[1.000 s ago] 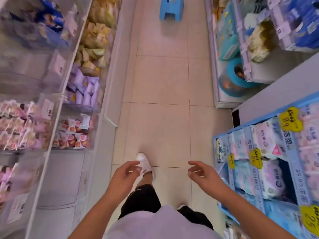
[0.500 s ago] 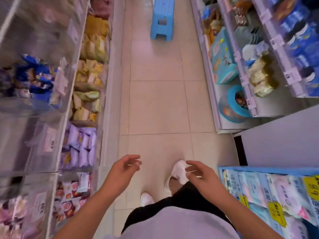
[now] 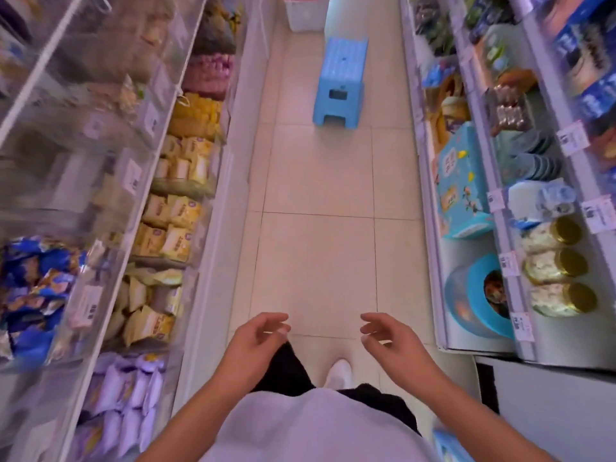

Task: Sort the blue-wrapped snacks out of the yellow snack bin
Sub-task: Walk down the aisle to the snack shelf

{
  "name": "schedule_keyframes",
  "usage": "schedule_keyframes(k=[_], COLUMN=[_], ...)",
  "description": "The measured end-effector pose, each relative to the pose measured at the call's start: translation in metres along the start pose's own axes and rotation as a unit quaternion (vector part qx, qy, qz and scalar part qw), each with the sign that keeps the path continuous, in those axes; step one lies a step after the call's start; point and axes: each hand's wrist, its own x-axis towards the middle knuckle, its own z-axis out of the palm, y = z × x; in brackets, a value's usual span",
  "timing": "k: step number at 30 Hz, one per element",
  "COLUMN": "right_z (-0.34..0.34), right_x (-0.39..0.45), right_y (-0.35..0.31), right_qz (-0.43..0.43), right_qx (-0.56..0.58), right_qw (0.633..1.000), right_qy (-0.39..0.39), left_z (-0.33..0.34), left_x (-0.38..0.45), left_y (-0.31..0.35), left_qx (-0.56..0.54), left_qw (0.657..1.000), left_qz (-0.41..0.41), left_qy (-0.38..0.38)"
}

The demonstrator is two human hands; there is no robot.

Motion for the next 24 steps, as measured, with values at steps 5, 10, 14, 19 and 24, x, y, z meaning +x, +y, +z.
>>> schedule_keyframes(k=[5, 10, 14, 19, 24], right_z=[-0.035, -0.057, -0.081, -0.128, -0.185], right_x=[0.096, 0.185, 0.256, 0.346, 0.454], right_y=[-0.049, -0.113, -0.173, -0.220, -0.247], right_qz=[0.001, 0.018, 0.007, 0.004, -0.012], right_qx=[-0.012, -0.023, -0.028, -0.020, -0.029], right_qw=[1.000, 0.999, 0.999, 0.999, 0.999], right_qy=[0.012, 0.023, 0.019, 0.027, -0.009], left_z=[-0.014, -0.042, -0.073, -0.090, -0.071], left_x=[0.095, 0.198, 0.281, 0.373, 0.454], left_y=[0.051, 0.120, 0.188, 0.271, 0.335], left_qx=[-0.017, -0.003, 0.032, 0.027, 0.020], left_qw=[1.000, 0.999, 0.996, 0.998, 1.000], left_qz=[-0.009, 0.002, 0.015, 0.020, 0.013], left_qy=[-0.005, -0.044, -0.076, -0.055, -0.010])
